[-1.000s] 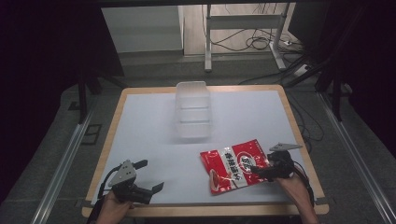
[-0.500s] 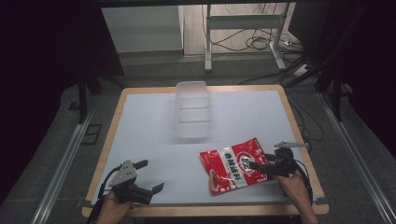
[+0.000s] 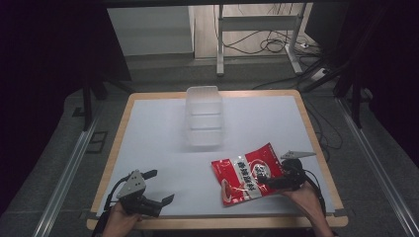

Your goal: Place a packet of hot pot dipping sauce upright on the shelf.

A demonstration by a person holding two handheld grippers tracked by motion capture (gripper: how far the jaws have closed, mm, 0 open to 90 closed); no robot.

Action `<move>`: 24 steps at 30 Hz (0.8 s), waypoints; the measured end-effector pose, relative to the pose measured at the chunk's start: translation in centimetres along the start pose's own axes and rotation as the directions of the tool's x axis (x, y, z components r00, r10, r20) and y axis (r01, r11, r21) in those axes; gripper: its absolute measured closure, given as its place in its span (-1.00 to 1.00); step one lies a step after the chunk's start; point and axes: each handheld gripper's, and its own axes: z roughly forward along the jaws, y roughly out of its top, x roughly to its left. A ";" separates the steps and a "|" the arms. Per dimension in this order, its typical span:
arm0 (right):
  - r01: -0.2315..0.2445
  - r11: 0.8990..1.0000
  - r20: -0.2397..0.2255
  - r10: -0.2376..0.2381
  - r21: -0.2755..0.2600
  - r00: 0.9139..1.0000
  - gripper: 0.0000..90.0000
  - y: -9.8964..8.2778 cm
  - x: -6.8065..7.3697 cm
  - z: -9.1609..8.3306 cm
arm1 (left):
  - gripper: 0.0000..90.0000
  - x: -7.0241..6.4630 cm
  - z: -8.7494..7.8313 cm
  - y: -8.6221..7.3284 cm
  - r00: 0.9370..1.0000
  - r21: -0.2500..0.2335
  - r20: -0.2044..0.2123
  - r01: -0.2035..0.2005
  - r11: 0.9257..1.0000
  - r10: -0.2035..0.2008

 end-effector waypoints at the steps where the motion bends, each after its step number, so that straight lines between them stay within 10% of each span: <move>1: 0.010 1.000 0.010 -0.010 0.000 1.000 -0.59 0.1 0.2 0.1 | -1.00 0.0 0.0 0.0 1.000 -0.001 0.000 0.000 1.000 0.000; 9: 0.095 0.995 0.080 -0.096 0.024 0.992 0.17 1.2 1.9 0.6 | -1.00 0.0 0.0 0.0 1.000 0.000 0.001 0.000 1.000 0.000; 24: 0.232 0.969 0.152 -0.243 0.088 0.958 0.84 2.0 3.9 1.9 | -1.00 -0.1 0.0 0.0 1.000 0.005 0.004 -0.008 1.000 0.008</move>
